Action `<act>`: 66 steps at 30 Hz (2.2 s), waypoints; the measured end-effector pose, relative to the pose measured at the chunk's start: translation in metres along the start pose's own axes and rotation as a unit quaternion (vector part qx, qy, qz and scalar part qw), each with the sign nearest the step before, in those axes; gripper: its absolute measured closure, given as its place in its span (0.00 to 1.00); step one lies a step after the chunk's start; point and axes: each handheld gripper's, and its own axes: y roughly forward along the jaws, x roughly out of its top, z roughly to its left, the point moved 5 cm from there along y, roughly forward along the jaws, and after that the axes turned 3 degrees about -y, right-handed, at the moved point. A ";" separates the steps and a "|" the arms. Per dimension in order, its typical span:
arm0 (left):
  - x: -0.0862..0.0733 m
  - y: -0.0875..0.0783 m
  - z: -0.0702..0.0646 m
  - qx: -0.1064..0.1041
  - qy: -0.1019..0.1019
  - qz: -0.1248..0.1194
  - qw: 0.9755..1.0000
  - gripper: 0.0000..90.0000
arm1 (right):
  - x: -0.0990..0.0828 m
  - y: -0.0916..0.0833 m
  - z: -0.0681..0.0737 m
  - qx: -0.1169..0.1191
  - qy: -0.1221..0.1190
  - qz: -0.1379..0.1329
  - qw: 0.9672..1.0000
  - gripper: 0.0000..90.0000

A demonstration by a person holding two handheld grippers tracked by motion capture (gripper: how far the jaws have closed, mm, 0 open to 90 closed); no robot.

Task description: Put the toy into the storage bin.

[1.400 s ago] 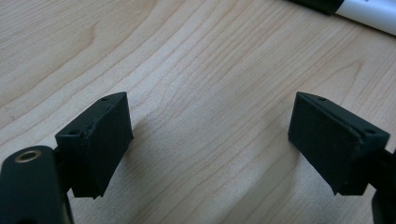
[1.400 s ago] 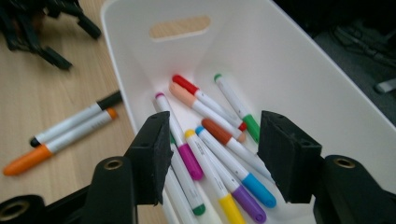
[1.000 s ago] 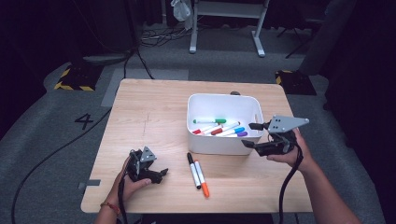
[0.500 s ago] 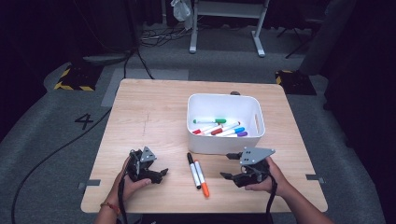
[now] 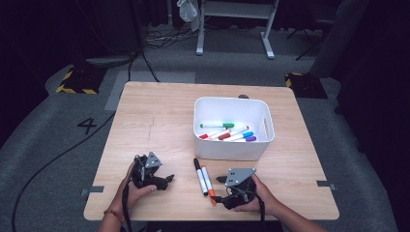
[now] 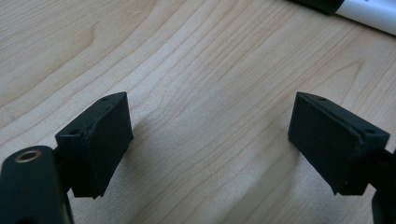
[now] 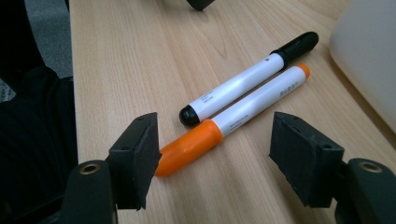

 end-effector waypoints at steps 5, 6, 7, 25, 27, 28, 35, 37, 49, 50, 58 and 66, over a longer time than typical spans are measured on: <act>0.000 0.000 0.000 0.000 0.001 0.000 1.000 0.15 | -0.002 0.009 0.002 -0.011 0.004 0.010 1.000 0.38; 0.000 0.000 0.000 0.000 0.000 0.000 1.000 0.15 | -0.003 0.013 0.002 -0.013 0.007 0.013 1.000 0.38; 0.000 0.000 0.000 0.000 0.001 0.000 1.000 0.15 | -0.003 0.014 0.001 -0.016 0.005 0.016 1.000 0.38; 0.000 0.000 0.000 0.001 0.001 -0.001 1.000 0.15 | -0.029 0.001 -0.041 -0.067 0.063 0.025 0.995 0.78; 0.000 0.000 0.000 0.001 0.001 -0.001 1.000 0.15 | -0.031 -0.001 -0.045 -0.060 0.056 0.021 0.996 0.82; 0.000 0.000 0.000 0.001 0.001 -0.001 1.000 0.15 | -0.031 -0.001 -0.045 -0.060 0.056 0.021 0.996 0.82; 0.000 0.000 0.000 0.001 0.000 -0.001 1.000 0.15 | -0.034 -0.005 -0.050 -0.051 0.044 0.025 0.997 0.83; 0.000 0.000 0.000 0.001 -0.001 -0.001 1.000 0.15 | -0.035 -0.007 -0.051 -0.051 0.035 0.025 0.998 0.83; 0.000 0.000 0.000 0.001 0.000 -0.001 1.000 0.15 | -0.036 -0.032 -0.059 -0.058 0.010 0.012 0.998 0.83; 0.000 0.000 0.000 0.002 -0.001 -0.001 1.000 0.15 | -0.035 -0.037 -0.060 -0.060 0.002 0.009 0.998 0.83; 0.000 0.000 0.000 0.002 0.000 -0.001 1.000 0.15 | -0.028 -0.050 -0.058 -0.060 -0.033 0.009 0.998 0.83; 0.000 0.000 0.000 0.001 -0.001 -0.001 1.000 0.15 | -0.006 -0.077 -0.061 -0.052 -0.070 -0.004 0.996 0.83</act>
